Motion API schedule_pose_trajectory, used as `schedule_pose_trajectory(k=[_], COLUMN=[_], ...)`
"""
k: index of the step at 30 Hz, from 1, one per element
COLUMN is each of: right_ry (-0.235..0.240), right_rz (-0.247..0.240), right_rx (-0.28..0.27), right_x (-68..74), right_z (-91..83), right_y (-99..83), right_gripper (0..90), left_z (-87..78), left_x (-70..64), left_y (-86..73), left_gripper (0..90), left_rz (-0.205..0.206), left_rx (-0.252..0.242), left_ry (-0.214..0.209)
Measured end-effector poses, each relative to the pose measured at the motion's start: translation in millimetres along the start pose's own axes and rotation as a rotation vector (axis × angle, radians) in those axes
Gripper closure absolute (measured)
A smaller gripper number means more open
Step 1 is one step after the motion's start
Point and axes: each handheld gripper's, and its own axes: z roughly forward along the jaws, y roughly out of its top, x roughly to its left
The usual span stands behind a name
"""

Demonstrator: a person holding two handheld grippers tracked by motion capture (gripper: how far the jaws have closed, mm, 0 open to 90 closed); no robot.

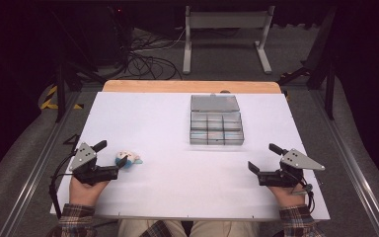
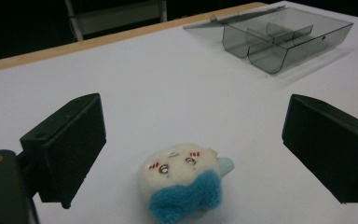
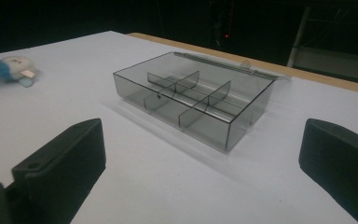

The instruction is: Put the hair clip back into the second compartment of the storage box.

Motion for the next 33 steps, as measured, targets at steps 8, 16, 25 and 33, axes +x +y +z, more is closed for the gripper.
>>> schedule_pose_trajectory(k=[8,16,25,33], right_ry=[-0.030,-0.025,-0.028,-0.019], right_rz=[-0.035,-0.052,-0.071,-0.053], right_rx=[0.008,0.010,0.005,0.020], right_x=[3.2,5.4,8.2,7.3], right_z=[1.0,3.4,4.0,5.3], right_y=[0.6,0.7,1.1,-0.2], right_gripper=[1.2,1.1,1.2,1.2], left_z=[10.5,18.5,25.4,32.8], left_x=[-4.4,-8.7,-9.2,-11.5], left_y=[0.0,-0.7,-3.3,-6.0], left_gripper=[7.7,7.7,7.7,9.9], left_rz=[-0.011,-0.022,-0.040,-0.047], left_rx=[0.096,0.160,0.224,0.294], left_ry=[0.030,0.059,0.061,0.056])
